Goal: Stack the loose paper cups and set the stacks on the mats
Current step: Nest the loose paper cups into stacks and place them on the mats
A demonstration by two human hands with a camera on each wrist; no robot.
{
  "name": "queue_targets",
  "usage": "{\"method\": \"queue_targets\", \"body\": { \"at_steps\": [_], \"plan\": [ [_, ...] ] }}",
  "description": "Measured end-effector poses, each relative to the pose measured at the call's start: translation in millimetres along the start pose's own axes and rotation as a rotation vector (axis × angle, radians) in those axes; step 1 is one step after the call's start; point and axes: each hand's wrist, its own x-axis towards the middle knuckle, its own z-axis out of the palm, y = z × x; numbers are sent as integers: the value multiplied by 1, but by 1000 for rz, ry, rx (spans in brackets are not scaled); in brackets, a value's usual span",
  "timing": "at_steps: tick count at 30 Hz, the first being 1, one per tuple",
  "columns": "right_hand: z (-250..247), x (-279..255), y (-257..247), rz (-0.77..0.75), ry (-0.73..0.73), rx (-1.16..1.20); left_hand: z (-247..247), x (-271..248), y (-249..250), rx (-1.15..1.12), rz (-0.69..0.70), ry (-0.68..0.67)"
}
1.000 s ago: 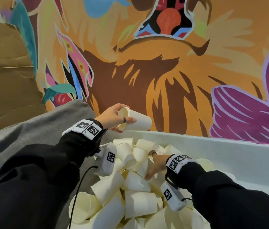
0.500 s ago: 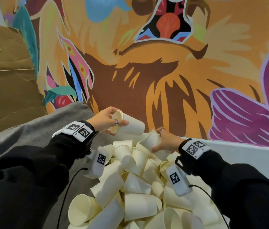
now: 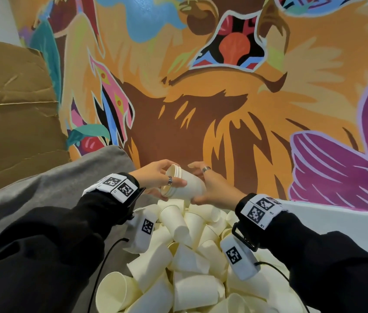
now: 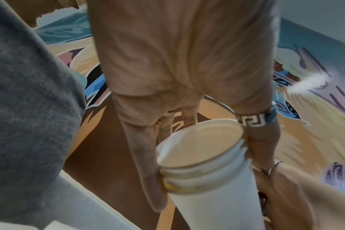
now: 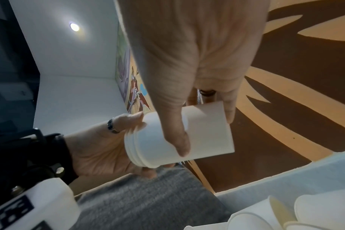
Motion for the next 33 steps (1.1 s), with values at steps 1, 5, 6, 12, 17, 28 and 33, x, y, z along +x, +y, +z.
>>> {"method": "queue_targets", "body": {
  "at_steps": [1, 5, 6, 12, 17, 28, 33],
  "plan": [
    [0, 1, 1, 12, -7, 35, -3, 0, -2, 2, -1, 20],
    [2, 5, 8, 226, 15, 335, -25, -4, -14, 35, -3, 146],
    [6, 6, 12, 300, 4, 324, -30, -5, -16, 40, -6, 174],
    [55, 21, 34, 505, -362, -162, -52, -5, -30, 35, 21, 318],
    [90, 36, 39, 557, -395, -211, -56, -2, -39, 37, 29, 298],
    [131, 56, 52, 672, -268, -171, -62, 5, -45, 53, 48, 261],
    [132, 64, 59, 672, -250, -166, -64, 10, -47, 57, 49, 260]
  ]
}}
